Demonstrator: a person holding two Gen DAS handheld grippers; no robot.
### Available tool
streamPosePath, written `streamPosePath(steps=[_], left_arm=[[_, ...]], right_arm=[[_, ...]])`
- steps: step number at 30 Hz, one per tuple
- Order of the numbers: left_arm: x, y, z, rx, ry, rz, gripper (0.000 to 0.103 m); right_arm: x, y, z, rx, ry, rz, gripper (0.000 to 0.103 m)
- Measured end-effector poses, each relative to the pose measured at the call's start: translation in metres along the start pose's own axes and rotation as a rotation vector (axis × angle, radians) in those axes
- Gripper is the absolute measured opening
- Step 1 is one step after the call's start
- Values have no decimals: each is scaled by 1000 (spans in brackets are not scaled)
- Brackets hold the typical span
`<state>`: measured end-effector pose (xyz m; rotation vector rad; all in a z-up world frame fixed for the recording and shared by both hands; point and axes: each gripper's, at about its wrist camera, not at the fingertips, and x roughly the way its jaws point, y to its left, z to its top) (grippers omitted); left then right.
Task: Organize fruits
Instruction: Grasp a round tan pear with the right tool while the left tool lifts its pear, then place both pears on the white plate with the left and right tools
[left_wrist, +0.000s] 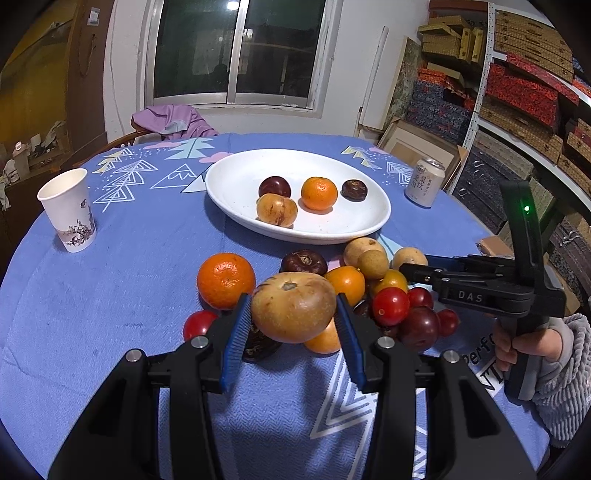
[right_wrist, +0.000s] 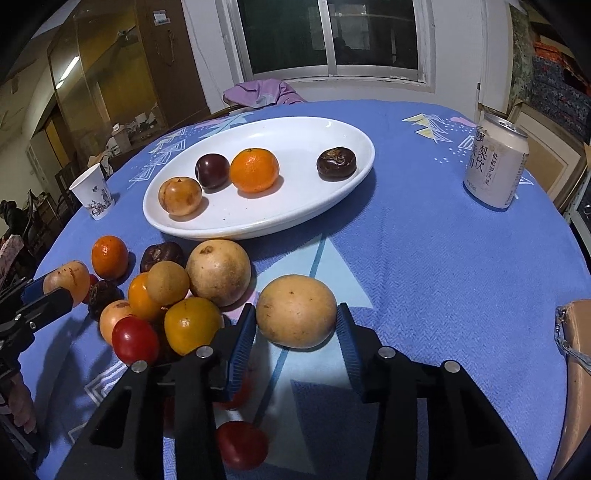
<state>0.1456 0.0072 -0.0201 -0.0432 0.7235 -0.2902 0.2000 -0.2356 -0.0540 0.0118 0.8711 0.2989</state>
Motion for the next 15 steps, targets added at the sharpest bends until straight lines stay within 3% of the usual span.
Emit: streamPosePath(steps=[6,15], left_arm=[[4,6,0,-15,7,7,45],[-12,19,26,-59,-50,22,45]], right_arm=[[-16,-1,0,6,-43,11,44],[-98,-24,22,114,-295,68,44]])
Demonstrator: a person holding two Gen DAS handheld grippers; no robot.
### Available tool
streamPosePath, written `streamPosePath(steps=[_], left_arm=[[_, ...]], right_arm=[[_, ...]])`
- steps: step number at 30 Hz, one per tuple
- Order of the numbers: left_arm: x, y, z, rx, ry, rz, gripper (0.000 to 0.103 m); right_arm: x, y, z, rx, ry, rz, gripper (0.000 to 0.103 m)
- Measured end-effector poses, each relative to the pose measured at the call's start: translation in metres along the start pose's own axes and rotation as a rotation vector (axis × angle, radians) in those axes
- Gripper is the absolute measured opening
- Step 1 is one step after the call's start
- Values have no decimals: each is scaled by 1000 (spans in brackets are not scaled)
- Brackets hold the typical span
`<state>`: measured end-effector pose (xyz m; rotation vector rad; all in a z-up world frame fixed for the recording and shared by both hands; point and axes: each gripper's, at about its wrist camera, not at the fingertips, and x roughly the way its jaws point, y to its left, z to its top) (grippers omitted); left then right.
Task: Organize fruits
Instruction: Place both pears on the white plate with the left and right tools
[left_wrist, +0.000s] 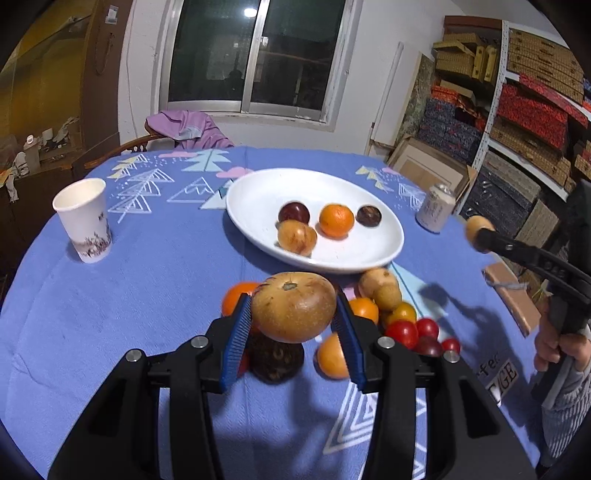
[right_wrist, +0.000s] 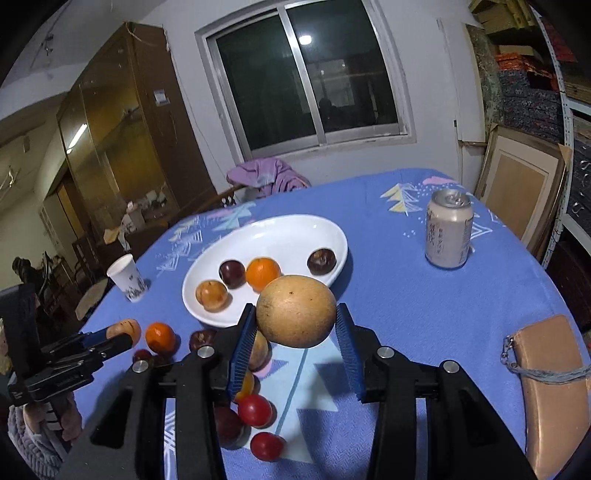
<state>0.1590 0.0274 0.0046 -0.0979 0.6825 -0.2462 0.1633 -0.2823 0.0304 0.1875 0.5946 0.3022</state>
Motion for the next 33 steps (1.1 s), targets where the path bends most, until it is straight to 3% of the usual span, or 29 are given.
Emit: streamPosePath(steps=[5,10,17,23,25,27,33], left_arm=[[10,1,50,-9,-21,17,45],[48,5,94,-51,-16,15,45],[131,19,112,-87,96,30,45],[173,24,115,-89,148,40,45],[179,26,114,-94,157,37,50],[177,26,114,-93,141,40,64],[137,29,113,-101,85,32,64]], right_arm=[[3,14,48,-21,-28,12,44],[54,34,76,-38,31,26,44],[164,47,75,-104,219,-45,44],[217,40,74,-115,301,-105,44],[229,40,72,-119,334,-104,44],[236,40,69,-124,351,-116,45],[199,33,70,-84,272,-98,45]])
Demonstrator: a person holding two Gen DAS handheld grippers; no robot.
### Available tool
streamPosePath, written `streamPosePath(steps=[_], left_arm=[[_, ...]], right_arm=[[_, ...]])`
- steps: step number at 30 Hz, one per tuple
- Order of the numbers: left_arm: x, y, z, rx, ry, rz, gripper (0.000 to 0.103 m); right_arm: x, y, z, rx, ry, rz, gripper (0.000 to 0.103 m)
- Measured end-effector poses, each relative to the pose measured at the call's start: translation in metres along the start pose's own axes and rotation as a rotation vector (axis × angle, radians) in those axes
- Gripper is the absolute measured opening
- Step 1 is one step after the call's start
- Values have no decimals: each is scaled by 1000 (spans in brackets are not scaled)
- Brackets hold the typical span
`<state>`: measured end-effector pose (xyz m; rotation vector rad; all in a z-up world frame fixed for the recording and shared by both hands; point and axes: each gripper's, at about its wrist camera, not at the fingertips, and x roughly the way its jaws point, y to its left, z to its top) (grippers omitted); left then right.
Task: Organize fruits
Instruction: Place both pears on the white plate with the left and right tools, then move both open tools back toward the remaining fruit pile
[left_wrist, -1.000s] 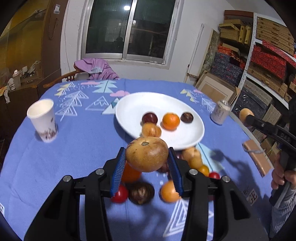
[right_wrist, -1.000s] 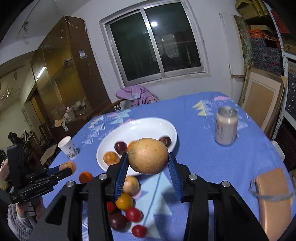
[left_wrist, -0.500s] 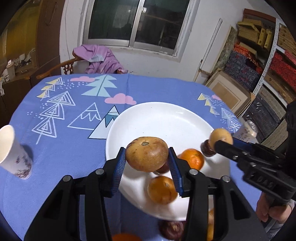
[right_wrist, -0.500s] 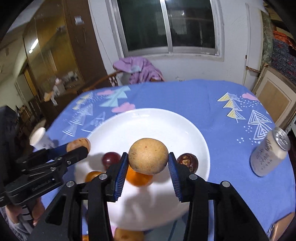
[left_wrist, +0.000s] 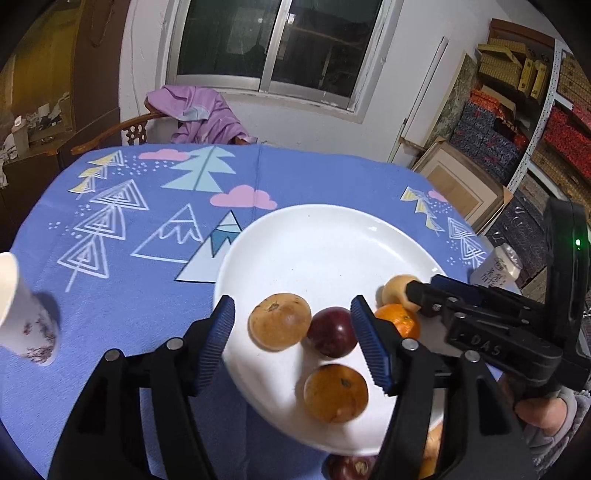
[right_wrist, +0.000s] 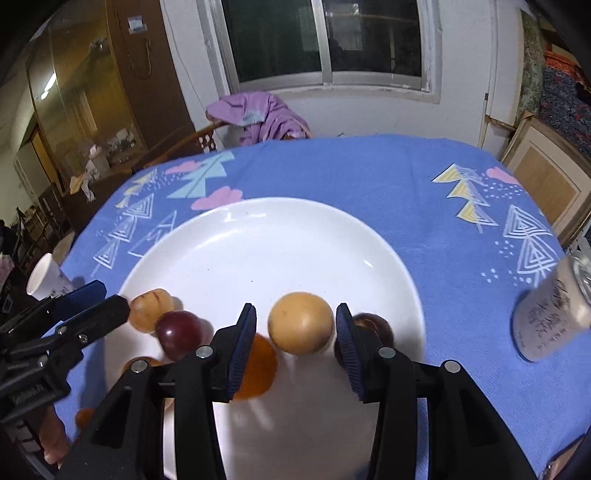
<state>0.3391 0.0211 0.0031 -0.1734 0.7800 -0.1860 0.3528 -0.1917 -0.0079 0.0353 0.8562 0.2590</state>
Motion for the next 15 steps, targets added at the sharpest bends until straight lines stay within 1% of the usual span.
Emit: streamPosePath(steps=[3,5,7,9,12,15], left_arm=[[-32,8,-9,-27,-35,1,69],[-55,13,-20,-35,-56,8,69],[-75,18,-33,-38,-76,18,71],[-95,25,-52,-48,-98,30,74],[-115,36,-79,-73,-109,46,75],[-123,47,-102,-99,-97,61,77]], right_arm=[[-36,-7,-10,22,-51,27,45],[-62,-11,-20,35,-81,53,46],[-91,-13,-38,38,-122,72,51],[-116,-15,-58,37,-164,88,63],[-137,-18,-90,37,-193,115,65],[-138,-25,-119,43,-173,122,65]])
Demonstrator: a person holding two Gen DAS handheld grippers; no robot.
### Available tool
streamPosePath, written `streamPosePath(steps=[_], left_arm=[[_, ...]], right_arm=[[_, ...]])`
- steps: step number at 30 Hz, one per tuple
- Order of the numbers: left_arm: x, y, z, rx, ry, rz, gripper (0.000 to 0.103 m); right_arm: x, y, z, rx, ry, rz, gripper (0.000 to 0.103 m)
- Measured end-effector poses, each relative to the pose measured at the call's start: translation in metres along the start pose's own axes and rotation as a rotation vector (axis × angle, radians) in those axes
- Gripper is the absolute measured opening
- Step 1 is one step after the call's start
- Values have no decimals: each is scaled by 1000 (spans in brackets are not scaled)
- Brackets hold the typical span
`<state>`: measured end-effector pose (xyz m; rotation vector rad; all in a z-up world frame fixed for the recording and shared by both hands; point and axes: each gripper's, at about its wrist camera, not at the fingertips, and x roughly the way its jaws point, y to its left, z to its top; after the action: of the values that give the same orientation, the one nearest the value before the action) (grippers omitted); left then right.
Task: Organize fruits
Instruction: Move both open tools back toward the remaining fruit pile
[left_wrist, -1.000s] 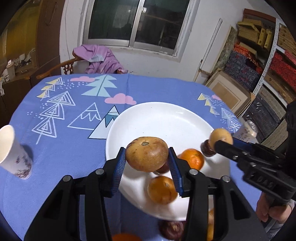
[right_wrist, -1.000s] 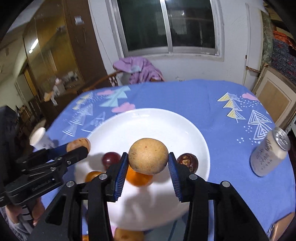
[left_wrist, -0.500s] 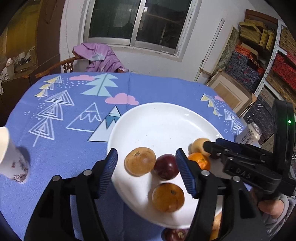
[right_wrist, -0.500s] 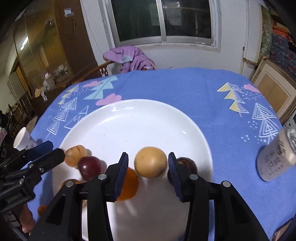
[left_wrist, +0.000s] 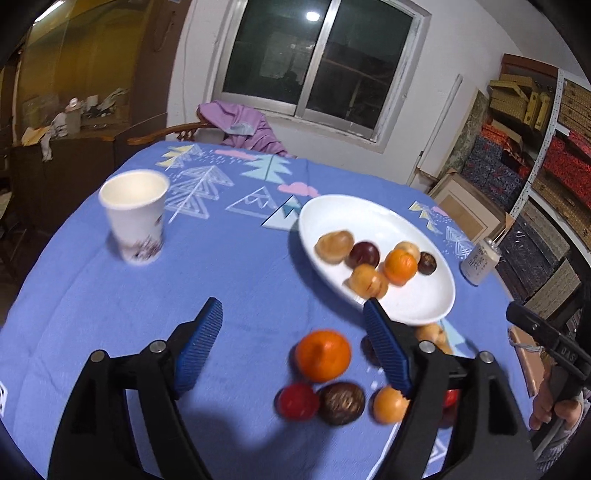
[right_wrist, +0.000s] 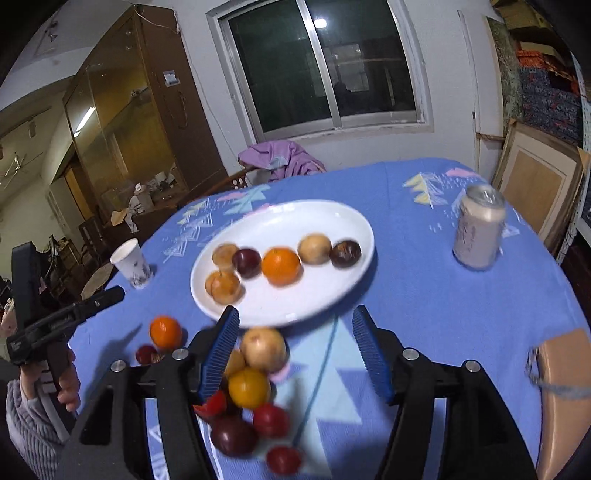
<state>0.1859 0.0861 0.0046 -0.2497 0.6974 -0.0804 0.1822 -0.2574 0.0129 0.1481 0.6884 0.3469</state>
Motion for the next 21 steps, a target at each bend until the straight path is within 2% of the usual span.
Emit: streamPosePath(steps=[4,5,8,14,21], left_arm=[[6,5,-13,6,32,17,77],[9,3,-15,15,41,13,78],[19,-6,-21,55,57,11,83],[29,-32,-31,173,57,37,85],[46,-35,-36,201,93,60,85]], right_arm=[[9,-19,-16,68,66,1,68],[11,-25,-16,98,74,2,73],[12,-34,-17,151,78,16,75],[12,-25,-18,121,80,21,76],[16,-22,-19,111,94,15,77]])
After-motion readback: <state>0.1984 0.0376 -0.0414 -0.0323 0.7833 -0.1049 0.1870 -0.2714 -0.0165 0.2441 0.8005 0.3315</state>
